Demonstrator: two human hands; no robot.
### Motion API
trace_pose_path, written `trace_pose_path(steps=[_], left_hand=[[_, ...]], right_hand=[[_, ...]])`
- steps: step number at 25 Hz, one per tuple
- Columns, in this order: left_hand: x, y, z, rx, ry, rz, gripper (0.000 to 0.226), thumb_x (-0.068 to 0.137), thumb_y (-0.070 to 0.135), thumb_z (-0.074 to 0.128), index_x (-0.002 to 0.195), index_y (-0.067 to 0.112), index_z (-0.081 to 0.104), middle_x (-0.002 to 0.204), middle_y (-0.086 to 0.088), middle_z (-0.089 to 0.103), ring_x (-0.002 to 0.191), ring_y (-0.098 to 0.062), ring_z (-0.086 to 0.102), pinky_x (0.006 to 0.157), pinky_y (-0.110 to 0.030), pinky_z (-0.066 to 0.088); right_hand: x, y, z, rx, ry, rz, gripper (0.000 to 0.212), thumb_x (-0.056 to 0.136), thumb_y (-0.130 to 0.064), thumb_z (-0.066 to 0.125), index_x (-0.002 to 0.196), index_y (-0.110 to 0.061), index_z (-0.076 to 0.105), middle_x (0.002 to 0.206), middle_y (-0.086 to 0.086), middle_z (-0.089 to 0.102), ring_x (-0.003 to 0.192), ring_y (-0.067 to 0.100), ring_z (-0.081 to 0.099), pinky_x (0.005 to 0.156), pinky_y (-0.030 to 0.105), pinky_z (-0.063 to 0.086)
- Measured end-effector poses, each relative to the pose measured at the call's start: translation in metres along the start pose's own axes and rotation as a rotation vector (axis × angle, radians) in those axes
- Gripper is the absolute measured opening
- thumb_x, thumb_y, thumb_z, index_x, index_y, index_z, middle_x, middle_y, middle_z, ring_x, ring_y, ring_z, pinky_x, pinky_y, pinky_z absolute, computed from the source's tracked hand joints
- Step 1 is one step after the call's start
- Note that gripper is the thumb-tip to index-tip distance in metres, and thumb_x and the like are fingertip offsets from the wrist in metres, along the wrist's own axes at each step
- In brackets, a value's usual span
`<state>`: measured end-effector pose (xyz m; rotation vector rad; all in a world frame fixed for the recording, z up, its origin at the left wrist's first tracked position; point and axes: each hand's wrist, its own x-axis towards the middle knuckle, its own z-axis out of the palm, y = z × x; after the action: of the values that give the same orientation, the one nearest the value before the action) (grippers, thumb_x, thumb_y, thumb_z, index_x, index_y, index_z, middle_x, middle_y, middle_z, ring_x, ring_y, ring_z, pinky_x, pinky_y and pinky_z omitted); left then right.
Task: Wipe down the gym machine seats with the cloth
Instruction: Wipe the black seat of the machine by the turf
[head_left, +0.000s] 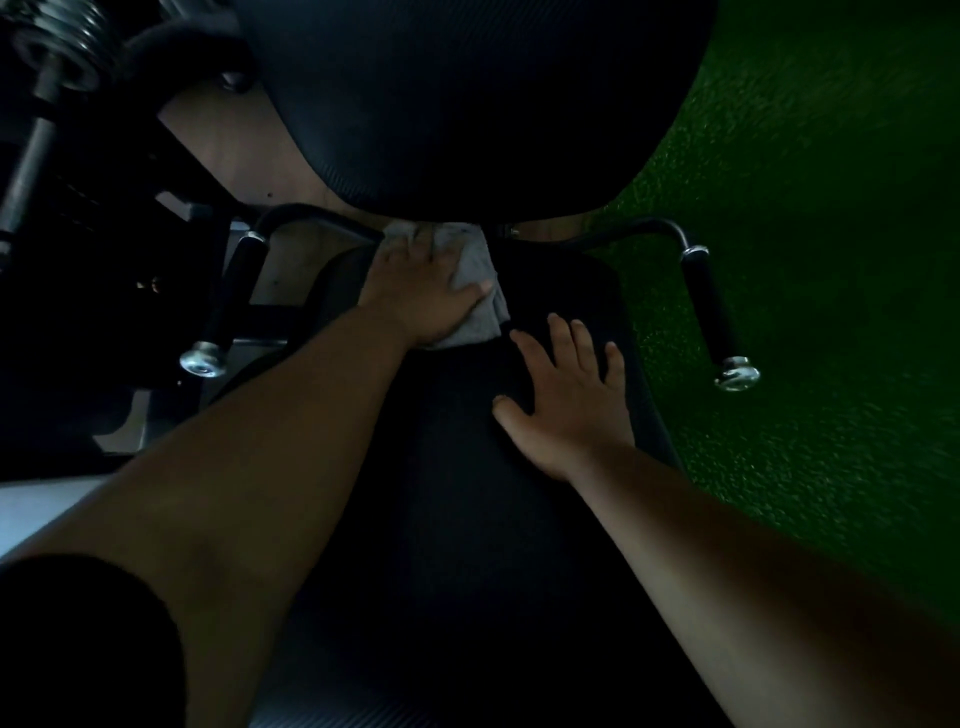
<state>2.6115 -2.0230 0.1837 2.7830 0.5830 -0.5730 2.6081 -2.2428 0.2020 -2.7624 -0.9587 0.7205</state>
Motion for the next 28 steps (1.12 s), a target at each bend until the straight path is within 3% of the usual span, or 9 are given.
trace_pose_path(steps=[3,5,7,9,12,17,20,23,28], left_hand=[[-0.063,0.022,0.012,-0.15,-0.035,0.122,0.066,0.103,0.054,0.027,0.159,0.022,0.013,0.167,-0.011,0.001,0.153,-0.029,-0.003,0.123,-0.041,-0.003],[-0.108,0.028,0.007,-0.552,-0.132,0.137,0.055,0.106,0.044,0.029,0.157,0.024,0.022,0.167,-0.001,0.006,0.151,-0.012,0.001,0.121,-0.027,-0.003],[-0.118,0.01,-0.007,-0.874,0.021,0.032,0.048,0.105,0.036,0.041,0.151,0.021,0.041,0.162,0.001,0.026,0.146,-0.005,0.02,0.117,-0.019,0.01],[-0.097,-0.027,-0.013,-0.597,0.222,-0.114,0.051,0.104,0.043,0.042,0.149,0.02,0.045,0.16,-0.004,0.032,0.147,-0.017,0.026,0.118,-0.028,0.017],[-0.065,-0.066,-0.002,-0.182,0.022,-0.233,0.067,0.101,0.057,0.029,0.159,0.025,0.018,0.167,-0.009,0.007,0.153,-0.029,0.005,0.121,-0.047,0.009],[-0.059,-0.066,0.025,-0.101,0.11,-0.189,0.07,0.1,0.059,0.023,0.16,0.028,0.005,0.167,-0.01,-0.001,0.153,-0.027,0.0,0.122,-0.045,0.008],[-0.059,-0.069,0.026,-0.125,0.149,-0.189,0.069,0.1,0.056,0.028,0.159,0.027,0.01,0.167,-0.01,0.003,0.153,-0.026,0.003,0.122,-0.044,0.009],[-0.059,-0.069,0.028,-0.12,0.168,-0.173,0.069,0.099,0.053,0.031,0.159,0.027,0.011,0.167,-0.01,0.005,0.153,-0.026,0.004,0.122,-0.044,0.011],[-0.059,-0.065,0.022,-0.107,0.139,-0.209,0.069,0.1,0.053,0.031,0.16,0.028,0.009,0.167,-0.01,0.003,0.153,-0.025,0.002,0.122,-0.043,0.01]], right_hand=[[-0.001,0.002,-0.007,0.319,0.075,0.024,0.075,0.081,-0.055,0.039,0.152,-0.031,0.029,0.163,0.0,0.02,0.152,0.016,0.007,0.123,0.045,-0.002],[-0.001,-0.003,-0.024,0.75,0.223,0.14,0.071,0.08,-0.045,0.045,0.147,-0.023,0.041,0.149,-0.002,0.042,0.144,0.018,0.03,0.122,0.043,0.016],[-0.002,-0.024,-0.036,0.746,0.252,0.087,0.068,0.084,-0.046,0.045,0.146,-0.02,0.043,0.145,-0.004,0.042,0.141,0.018,0.033,0.119,0.039,0.025],[0.001,-0.056,-0.03,0.27,0.047,-0.071,0.072,0.091,-0.056,0.038,0.155,-0.025,0.025,0.163,0.004,0.019,0.151,0.025,0.011,0.122,0.046,0.014],[0.034,-0.064,-0.009,-0.043,-0.154,-0.043,0.072,0.095,-0.065,0.023,0.157,-0.037,-0.001,0.166,0.001,-0.011,0.152,0.028,-0.014,0.12,0.055,-0.006],[0.126,-0.036,-0.011,-0.153,-0.039,0.164,0.07,0.097,-0.058,0.01,0.159,-0.025,0.005,0.167,0.008,0.004,0.152,0.031,0.002,0.121,0.053,0.001],[0.162,-0.074,-0.006,-0.162,-0.019,-0.127,0.072,0.094,-0.054,0.013,0.157,-0.021,0.022,0.163,0.008,0.022,0.148,0.028,0.022,0.12,0.046,0.013],[0.169,-0.074,-0.011,-0.113,-0.14,-0.344,0.062,0.101,-0.048,0.022,0.158,-0.028,0.012,0.166,0.001,0.011,0.151,0.023,0.011,0.122,0.042,0.006],[0.133,0.015,-0.028,-0.04,0.006,-0.004,0.06,0.102,-0.049,0.021,0.157,-0.023,0.02,0.164,0.006,0.02,0.148,0.025,0.021,0.12,0.042,0.016]])
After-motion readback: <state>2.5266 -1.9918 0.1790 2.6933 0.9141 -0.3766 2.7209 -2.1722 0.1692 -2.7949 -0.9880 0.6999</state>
